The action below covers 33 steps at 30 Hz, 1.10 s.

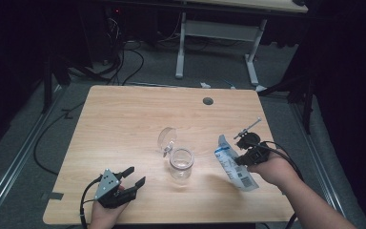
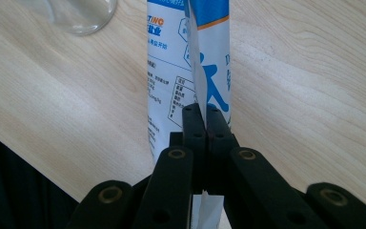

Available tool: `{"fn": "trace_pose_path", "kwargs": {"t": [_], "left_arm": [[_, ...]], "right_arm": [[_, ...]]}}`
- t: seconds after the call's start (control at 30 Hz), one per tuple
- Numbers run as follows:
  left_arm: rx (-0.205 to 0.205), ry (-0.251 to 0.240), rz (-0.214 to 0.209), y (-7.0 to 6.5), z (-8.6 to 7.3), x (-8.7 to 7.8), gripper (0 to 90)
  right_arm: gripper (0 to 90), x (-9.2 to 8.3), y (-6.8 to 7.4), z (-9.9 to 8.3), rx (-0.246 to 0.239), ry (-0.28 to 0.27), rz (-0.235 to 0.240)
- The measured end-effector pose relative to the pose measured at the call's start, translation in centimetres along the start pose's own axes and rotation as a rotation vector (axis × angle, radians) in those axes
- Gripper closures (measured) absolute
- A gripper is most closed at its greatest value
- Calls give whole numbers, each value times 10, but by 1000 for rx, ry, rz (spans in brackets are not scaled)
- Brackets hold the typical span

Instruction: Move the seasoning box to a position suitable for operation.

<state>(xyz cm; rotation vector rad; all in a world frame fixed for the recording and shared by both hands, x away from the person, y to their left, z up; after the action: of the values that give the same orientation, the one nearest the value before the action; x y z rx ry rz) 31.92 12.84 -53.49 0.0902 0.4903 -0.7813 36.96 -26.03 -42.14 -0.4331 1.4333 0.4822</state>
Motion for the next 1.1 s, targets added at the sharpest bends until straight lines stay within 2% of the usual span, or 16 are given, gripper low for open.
{"fn": "trace_pose_path", "kwargs": {"t": [0.2, 0.37, 0.57, 0.77, 0.83, 0.97, 1.03, 1.1], "left_arm": [[-8, -1, -6, 0, 0, 0, 416], [-6, -2, -3, 0, 0, -1, 415], [9, -11, -16, -4, 1, -2, 427], [56, -1, -39, -22, 4, 3, 405], [79, 12, -57, -31, 5, 7, 402], [95, 42, -115, -46, 7, 18, 402], [116, 63, -133, -54, 10, 24, 402], [144, 80, -149, -63, 13, 31, 400]], "right_arm": [[900, -3, 3, 2, 2, 25, 0], [900, -5, 3, 4, -22, 34, 13], [900, -6, 5, 6, -27, 46, 8], [900, -7, 7, 5, -32, 62, 1], [900, -8, 9, 5, -36, 68, 5], [900, -12, 13, 5, -42, 62, 14], [900, -13, 14, 6, -53, 56, 10], [900, -15, 17, 7, -39, 53, 4]]}}
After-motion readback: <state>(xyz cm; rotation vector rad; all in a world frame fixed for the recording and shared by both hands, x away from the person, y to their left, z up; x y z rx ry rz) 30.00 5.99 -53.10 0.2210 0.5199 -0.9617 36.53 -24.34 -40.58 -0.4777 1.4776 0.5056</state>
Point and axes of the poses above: each handheld gripper's, and its own axes: x roughly forward along the jaws, z roughly out of its top, y roughly to its left, the point moved 4 cm from there along x, roughly forward along the jaws, and after that the axes turned 10 degrees about y, right-handed, at the moved point
